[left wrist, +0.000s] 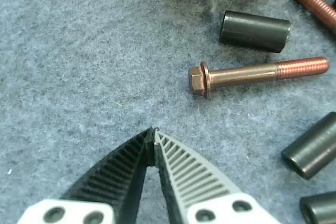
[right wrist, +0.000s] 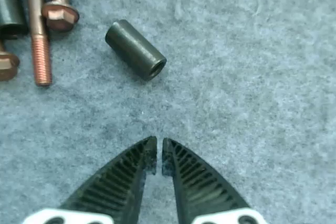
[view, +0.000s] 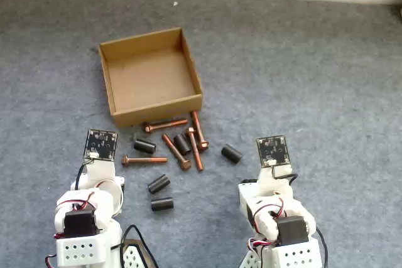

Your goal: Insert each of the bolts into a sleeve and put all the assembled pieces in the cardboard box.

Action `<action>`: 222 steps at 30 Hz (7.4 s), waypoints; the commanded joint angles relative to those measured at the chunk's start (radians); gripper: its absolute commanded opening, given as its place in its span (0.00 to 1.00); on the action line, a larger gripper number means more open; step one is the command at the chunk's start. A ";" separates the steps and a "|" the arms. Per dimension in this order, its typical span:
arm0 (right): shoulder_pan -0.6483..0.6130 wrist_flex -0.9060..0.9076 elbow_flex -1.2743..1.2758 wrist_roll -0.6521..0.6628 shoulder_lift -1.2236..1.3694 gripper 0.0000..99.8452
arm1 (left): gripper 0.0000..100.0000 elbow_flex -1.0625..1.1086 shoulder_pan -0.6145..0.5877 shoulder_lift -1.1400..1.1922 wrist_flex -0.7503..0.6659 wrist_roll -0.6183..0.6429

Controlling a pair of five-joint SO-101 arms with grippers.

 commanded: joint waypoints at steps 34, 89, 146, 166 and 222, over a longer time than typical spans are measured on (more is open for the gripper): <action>0.010 0.005 0.142 0.006 -0.013 0.02 | 0.01 0.019 0.005 -0.002 0.002 -0.005; -0.193 -0.110 -0.964 0.304 1.389 0.20 | 0.01 0.019 0.001 -0.002 0.000 -0.003; 0.101 -0.455 -0.651 -0.031 1.196 0.00 | 0.15 -0.458 0.246 0.314 0.000 -0.213; 0.232 -0.526 -0.650 -0.091 1.196 0.00 | 0.15 -1.379 0.694 1.690 -0.002 0.422; 0.332 -0.526 -0.653 -0.086 1.191 0.00 | 0.15 -1.566 0.608 2.219 -0.144 0.511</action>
